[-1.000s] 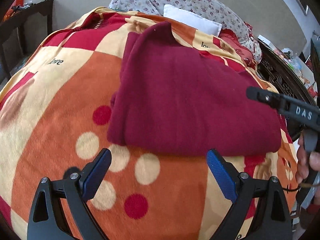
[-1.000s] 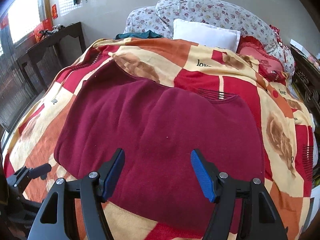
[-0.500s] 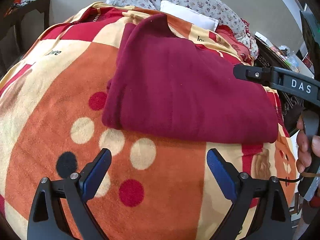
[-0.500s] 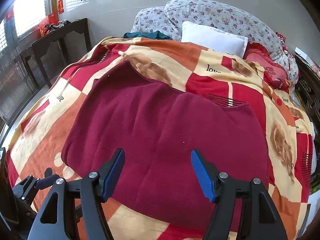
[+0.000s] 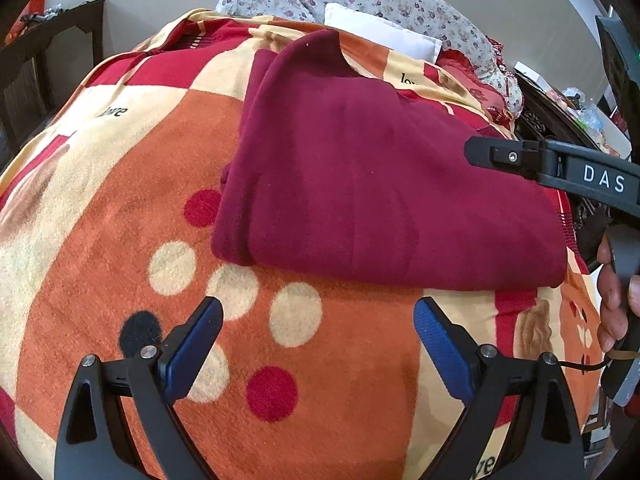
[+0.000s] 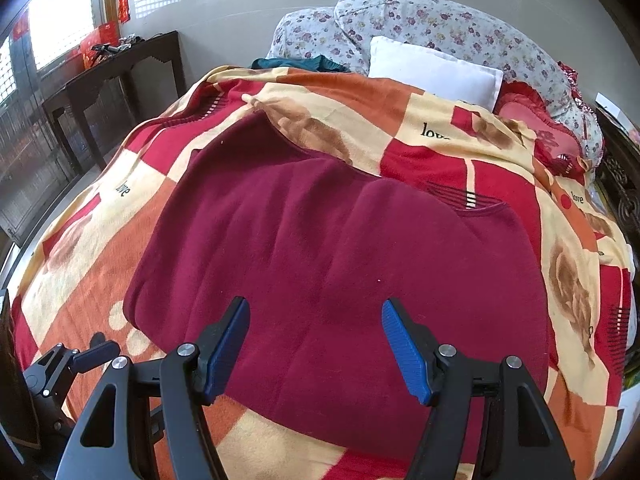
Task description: Fold small clothes
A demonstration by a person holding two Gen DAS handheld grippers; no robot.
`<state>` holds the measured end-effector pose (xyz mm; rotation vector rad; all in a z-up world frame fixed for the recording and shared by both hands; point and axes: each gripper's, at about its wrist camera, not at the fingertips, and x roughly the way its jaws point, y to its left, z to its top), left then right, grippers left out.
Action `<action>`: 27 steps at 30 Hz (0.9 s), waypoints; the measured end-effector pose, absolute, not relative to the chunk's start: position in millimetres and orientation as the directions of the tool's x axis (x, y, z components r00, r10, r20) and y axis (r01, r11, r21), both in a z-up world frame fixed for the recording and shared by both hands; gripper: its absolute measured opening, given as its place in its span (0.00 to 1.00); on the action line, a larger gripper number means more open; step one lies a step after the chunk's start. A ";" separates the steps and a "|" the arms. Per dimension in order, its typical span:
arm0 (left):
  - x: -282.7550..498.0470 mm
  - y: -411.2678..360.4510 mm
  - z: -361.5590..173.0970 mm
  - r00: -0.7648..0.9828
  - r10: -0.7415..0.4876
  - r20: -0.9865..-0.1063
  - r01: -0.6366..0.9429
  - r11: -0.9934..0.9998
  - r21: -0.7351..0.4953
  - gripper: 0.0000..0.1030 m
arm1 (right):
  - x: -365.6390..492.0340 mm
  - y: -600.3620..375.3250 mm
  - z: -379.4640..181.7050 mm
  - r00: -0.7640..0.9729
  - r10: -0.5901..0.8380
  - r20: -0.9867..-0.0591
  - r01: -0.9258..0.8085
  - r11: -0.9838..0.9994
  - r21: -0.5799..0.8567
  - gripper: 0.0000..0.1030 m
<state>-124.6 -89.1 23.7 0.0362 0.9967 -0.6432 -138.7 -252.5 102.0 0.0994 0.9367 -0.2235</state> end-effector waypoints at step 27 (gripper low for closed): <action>-55.9 -62.8 14.1 0.414 -0.463 -0.784 0.391 0.868 -0.305 0.93 | 48.7 -234.5 62.2 0.570 0.039 -0.821 0.151 0.977 0.151 0.55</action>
